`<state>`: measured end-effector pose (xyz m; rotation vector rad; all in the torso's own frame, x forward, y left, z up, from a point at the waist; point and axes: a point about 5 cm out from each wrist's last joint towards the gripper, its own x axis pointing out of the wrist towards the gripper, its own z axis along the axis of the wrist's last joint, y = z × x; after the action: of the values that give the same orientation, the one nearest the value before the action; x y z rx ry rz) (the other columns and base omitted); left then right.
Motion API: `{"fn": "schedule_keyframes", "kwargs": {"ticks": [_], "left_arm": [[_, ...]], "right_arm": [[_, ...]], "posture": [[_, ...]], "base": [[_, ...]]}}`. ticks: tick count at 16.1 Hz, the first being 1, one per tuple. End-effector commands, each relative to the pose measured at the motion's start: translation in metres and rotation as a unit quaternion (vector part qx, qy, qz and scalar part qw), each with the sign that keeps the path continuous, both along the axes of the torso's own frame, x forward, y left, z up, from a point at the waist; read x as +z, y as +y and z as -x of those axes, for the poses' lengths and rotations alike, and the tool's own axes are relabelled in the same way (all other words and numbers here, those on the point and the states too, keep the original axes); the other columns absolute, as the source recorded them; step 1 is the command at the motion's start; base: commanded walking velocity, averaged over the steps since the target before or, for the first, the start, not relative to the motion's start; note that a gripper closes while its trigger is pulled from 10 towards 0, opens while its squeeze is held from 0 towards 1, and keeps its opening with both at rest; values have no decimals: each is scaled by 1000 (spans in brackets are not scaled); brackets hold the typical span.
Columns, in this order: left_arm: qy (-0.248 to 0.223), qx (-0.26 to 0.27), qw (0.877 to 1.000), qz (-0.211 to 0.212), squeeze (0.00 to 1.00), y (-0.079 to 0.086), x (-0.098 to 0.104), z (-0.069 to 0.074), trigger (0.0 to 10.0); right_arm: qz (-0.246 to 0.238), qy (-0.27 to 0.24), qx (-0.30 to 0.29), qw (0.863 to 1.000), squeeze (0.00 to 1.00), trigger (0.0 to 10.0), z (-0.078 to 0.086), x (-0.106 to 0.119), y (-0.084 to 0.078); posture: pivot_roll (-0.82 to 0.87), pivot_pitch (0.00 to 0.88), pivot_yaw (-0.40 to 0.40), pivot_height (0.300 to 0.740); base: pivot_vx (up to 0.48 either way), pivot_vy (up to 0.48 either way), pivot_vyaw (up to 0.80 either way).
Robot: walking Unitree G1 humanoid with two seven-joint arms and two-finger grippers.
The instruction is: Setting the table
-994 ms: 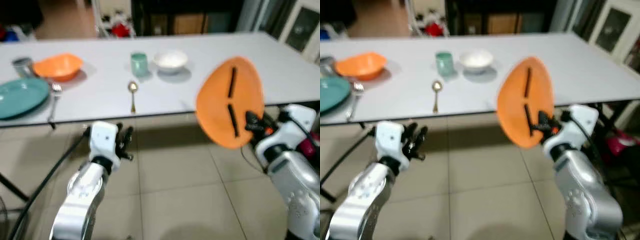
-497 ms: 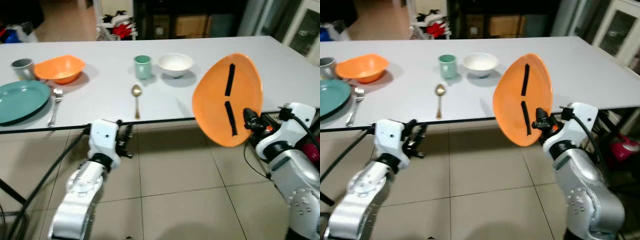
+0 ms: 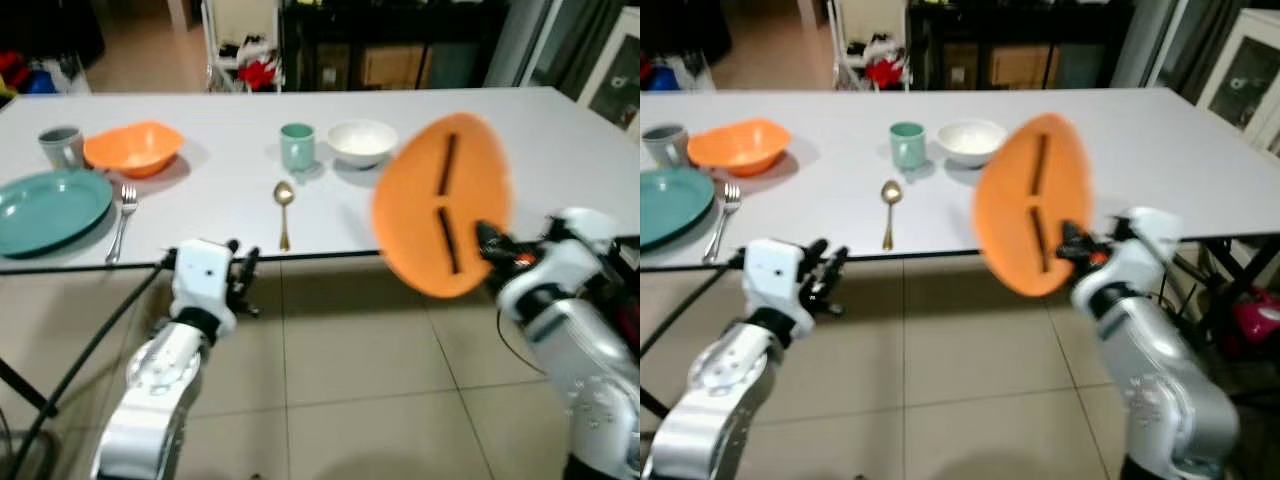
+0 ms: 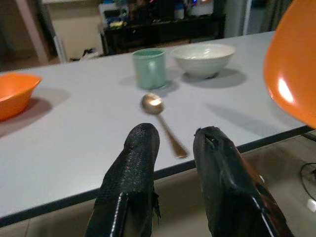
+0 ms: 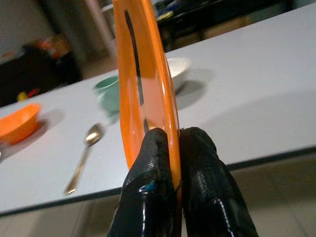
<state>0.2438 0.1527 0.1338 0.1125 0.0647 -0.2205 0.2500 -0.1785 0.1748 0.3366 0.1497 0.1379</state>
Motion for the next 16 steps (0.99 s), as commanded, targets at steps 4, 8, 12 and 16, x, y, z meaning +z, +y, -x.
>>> {"fn": "schedule_keyframes", "kwargs": {"ticks": [4,8,12,16], "left_arm": [[-7,-7,1000,-2,0,-3,3,-1,10000],[-6,-8,1000,-1,0,-3,3,0,10000],[-5,-9,1000,-1,0,-3,3,0,10000],[-5,-10,1000,-2,0,-3,3,0,10000]], "right_arm": [[-2,-28,-6,1000,0,10000,-1,11,-4],[-3,-25,-2,1000,0,10000,0,10,-2],[-3,-23,-1,1000,0,10000,0,10,-1],[-5,-23,0,1000,0,10000,0,10,-1]], "posture": [[77,0,-11,740],[78,0,-11,740],[78,0,-10,740],[79,0,-8,740]], "base": [[294,0,0],[295,0,-172],[293,0,-358],[295,0,0]]}}
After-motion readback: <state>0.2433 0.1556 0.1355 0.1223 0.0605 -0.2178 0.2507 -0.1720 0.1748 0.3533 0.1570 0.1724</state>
